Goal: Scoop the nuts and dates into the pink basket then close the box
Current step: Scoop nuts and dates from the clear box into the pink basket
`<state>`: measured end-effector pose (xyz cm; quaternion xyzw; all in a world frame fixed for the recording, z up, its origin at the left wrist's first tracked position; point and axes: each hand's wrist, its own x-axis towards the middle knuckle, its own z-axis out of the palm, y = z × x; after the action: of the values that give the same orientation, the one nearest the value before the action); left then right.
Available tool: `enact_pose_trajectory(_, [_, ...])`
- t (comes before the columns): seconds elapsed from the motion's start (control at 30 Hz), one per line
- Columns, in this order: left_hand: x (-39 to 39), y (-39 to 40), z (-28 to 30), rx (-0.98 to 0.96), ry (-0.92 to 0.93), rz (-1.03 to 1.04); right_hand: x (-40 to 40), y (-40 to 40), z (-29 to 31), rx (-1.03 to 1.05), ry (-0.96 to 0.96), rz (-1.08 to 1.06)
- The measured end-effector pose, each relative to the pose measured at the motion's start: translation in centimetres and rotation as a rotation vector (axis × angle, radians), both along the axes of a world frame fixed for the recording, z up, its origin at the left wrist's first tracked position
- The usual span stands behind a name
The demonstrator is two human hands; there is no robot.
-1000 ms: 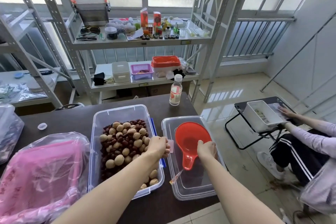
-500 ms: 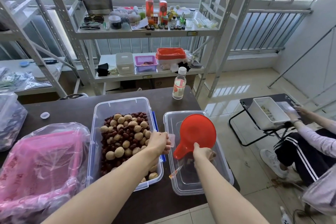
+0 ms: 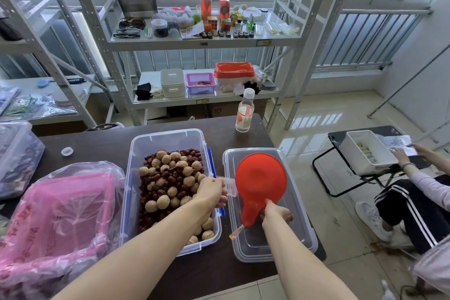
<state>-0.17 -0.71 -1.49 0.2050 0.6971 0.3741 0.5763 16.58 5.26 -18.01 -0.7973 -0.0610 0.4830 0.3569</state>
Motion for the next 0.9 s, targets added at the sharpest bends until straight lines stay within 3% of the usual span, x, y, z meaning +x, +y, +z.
enact_pose_trajectory(0.07, [-0.2, -0.1, -0.2, -0.009, 0.014, -0.007, -0.7, 0.0, 0.3, -0.007, 0.039, -0.022])
enact_pose_trajectory(0.2, [-0.5, -0.3, -0.2, -0.006, 0.049, -0.012, -2.4, -2.6, 9.2, 0.03, 0.106, 0.089])
enact_pose_trajectory(0.33, [-0.7, -0.7, 0.2, 0.002, 0.093, -0.003, -1.7, -1.7, 7.9, 0.034, 0.17, 0.135])
enact_pose_trajectory(0.4, [-0.9, -0.9, 0.3, 0.008, 0.078, 0.009, -1.3, -0.9, 6.0, 0.061, 0.143, 0.122])
enact_pose_trajectory(0.63, [-2.3, -1.7, -0.1, 0.009, 0.047, 0.056, -2.6, -0.9, 10.7, 0.218, -0.086, 0.266])
enact_pose_trajectory(0.9, [-4.2, -3.1, 1.2, 0.073, -0.004, 0.134, -6.6, 0.8, 13.8, 0.469, -0.178, 0.594])
